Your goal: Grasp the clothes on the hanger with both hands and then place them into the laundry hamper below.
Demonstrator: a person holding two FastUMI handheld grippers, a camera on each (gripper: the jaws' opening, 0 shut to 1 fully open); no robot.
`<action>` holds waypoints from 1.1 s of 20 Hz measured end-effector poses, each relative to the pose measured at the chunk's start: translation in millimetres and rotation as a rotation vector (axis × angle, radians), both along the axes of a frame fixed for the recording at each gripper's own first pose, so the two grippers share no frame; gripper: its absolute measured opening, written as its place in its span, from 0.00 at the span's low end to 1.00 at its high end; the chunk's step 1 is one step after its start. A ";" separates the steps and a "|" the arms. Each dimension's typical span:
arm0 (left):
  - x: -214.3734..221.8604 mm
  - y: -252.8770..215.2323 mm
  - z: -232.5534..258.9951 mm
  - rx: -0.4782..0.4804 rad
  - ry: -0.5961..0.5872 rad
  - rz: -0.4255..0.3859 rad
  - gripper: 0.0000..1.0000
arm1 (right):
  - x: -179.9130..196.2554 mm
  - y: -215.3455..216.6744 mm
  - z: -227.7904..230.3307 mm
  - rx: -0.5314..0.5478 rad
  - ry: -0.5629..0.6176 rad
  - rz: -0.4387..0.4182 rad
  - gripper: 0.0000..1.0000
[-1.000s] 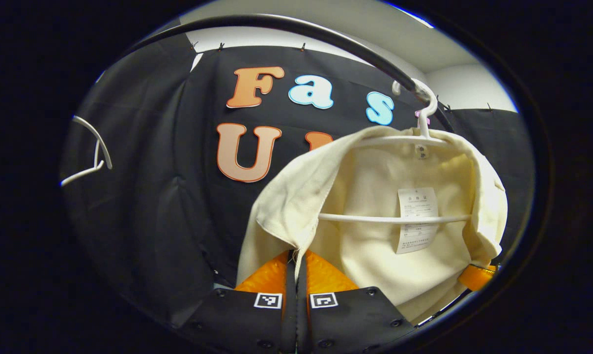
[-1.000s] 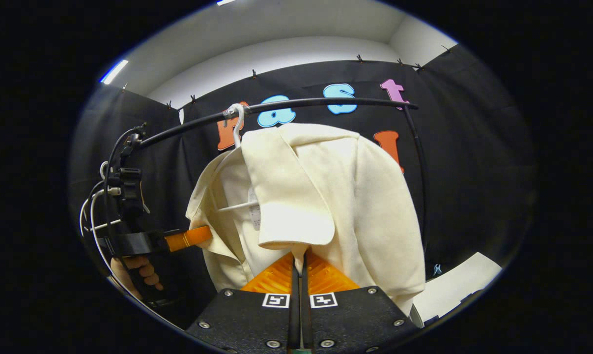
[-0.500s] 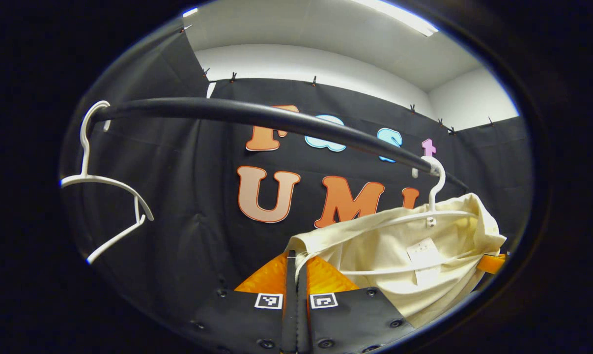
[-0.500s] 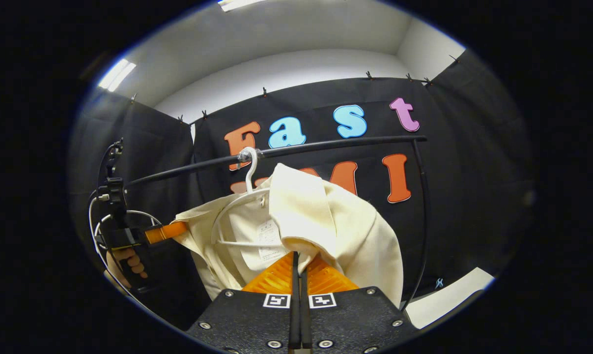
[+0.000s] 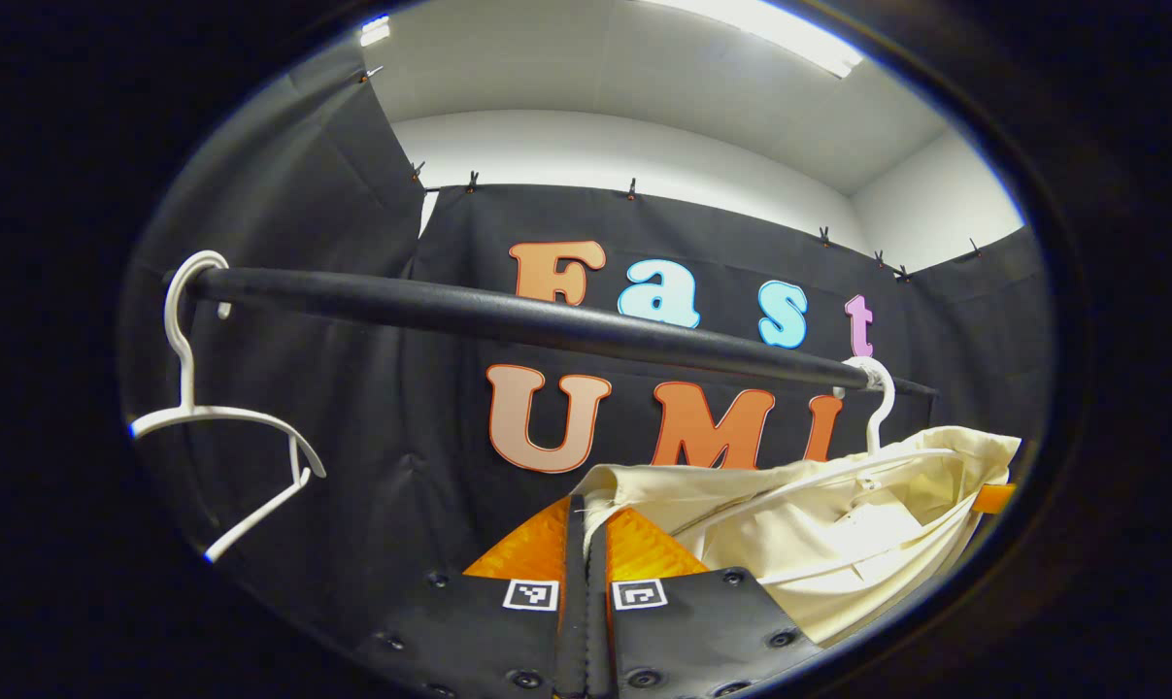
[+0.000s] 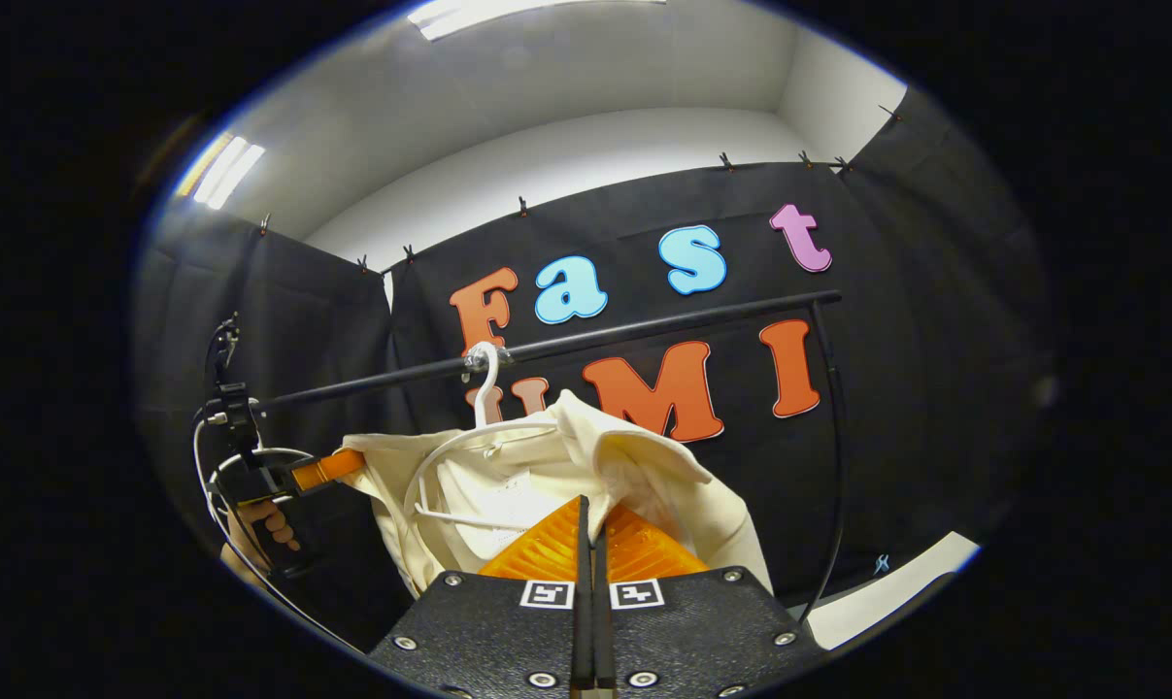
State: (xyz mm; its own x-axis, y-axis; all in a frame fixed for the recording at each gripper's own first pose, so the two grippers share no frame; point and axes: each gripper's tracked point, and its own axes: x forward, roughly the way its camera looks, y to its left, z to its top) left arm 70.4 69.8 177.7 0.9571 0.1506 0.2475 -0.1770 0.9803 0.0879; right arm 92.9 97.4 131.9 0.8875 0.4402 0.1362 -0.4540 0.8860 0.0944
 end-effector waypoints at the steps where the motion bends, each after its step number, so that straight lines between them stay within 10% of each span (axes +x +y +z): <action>1: 0.1 5.9 3.5 0.012 -0.005 0.018 0.06 | 2.5 -8.0 4.6 0.021 -0.003 -0.004 0.00; 22: 28.2 38.0 -0.1 0.078 0.013 0.095 0.06 | 77.5 -89.8 -2.9 0.014 0.064 -0.102 0.00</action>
